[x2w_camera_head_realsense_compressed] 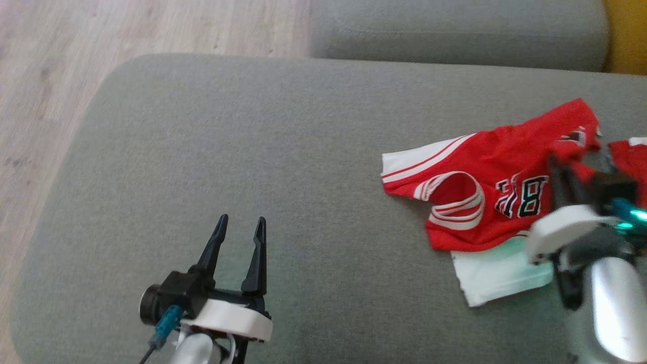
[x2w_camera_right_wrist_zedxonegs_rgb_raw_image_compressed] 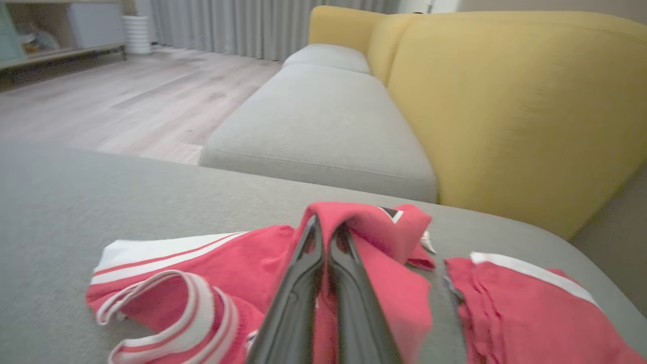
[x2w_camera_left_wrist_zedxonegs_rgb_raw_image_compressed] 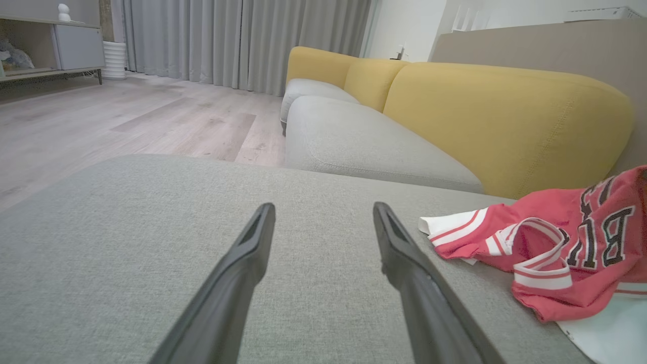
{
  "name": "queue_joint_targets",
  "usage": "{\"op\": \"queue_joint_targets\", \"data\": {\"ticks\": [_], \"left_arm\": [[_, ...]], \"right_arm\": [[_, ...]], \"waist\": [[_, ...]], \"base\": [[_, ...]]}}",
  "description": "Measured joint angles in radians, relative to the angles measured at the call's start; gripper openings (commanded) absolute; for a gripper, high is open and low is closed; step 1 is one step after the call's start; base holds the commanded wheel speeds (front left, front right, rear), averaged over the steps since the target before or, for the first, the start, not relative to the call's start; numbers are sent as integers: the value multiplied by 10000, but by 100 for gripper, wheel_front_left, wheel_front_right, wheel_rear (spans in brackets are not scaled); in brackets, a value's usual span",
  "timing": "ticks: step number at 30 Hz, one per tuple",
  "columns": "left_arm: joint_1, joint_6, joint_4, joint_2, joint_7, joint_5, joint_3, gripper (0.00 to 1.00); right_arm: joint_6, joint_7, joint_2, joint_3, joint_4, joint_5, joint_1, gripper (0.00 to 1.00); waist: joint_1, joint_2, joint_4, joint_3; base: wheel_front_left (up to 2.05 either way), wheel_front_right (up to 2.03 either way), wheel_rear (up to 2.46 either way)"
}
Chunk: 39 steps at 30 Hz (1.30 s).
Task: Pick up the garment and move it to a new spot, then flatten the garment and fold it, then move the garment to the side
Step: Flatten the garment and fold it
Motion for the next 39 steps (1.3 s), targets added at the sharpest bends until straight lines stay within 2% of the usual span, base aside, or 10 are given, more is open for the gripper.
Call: {"op": "queue_joint_targets", "data": {"ticks": [3, 8, 11, 12, 13, 20, 27, 31, 33, 39], "left_arm": [[-81, 0, 15, 0, 0, 0, -36, 100], [-420, -4, 40, -2, 0, 0, -115, 100], [-450, -6, 65, -2, 0, 0, -153, 100], [-450, -4, 73, 0, 0, 0, -153, 100], [-451, -4, 75, -2, 0, 0, -153, 100], [-451, -6, 178, -2, 0, 23, -82, 100], [-430, -10, 173, -2, 0, 121, 146, 100], [-413, -79, 136, -2, 0, 121, 192, 100], [-383, -79, 65, -2, 0, 121, 234, 100], [-312, -79, 8, -4, 0, 119, 270, 100]], "right_arm": [[2, 449, 2, 861, 201, -435, -174, 0], [2, 675, -13, 1670, 1973, -1379, -1427, 0], [2, 673, -27, 2086, 3083, -1450, -1951, 0], [2, 673, -50, 2330, 3501, -1402, -2049, 30], [2, 662, -59, 2552, 3854, -1254, -2083, 100], [2, -334, -58, 3511, 4769, 2, -2194, 100], [2, -1873, -63, 3687, 3559, 1218, -2250, 100], [2, -2385, -63, 3009, 2387, 1538, -2025, 100], [2, -2600, -59, 2324, 1499, 1668, -1357, 100], [0, -2767, -56, 974, 326, 2211, 452, 100]], "waist": [[1, 0, 220, 215], [1, 0, 711, 637], [2, 0, 926, 805], [2, 0, 977, 845], [2, 0, 1014, 876], [1, 0, 736, 739], [-1, 0, -9, 424], [0, 0, -525, 271], [-1, 0, -911, 170], [-1, 0, -1564, -9]], "base": [[0, 0, 0], [0, 0, 0], [0, 0, 0], [0, 0, 0], [0, 0, 0], [0, 0, 0], [0, 0, 0], [0, 0, 0], [0, 0, 0], [0, 0, 0]]}}
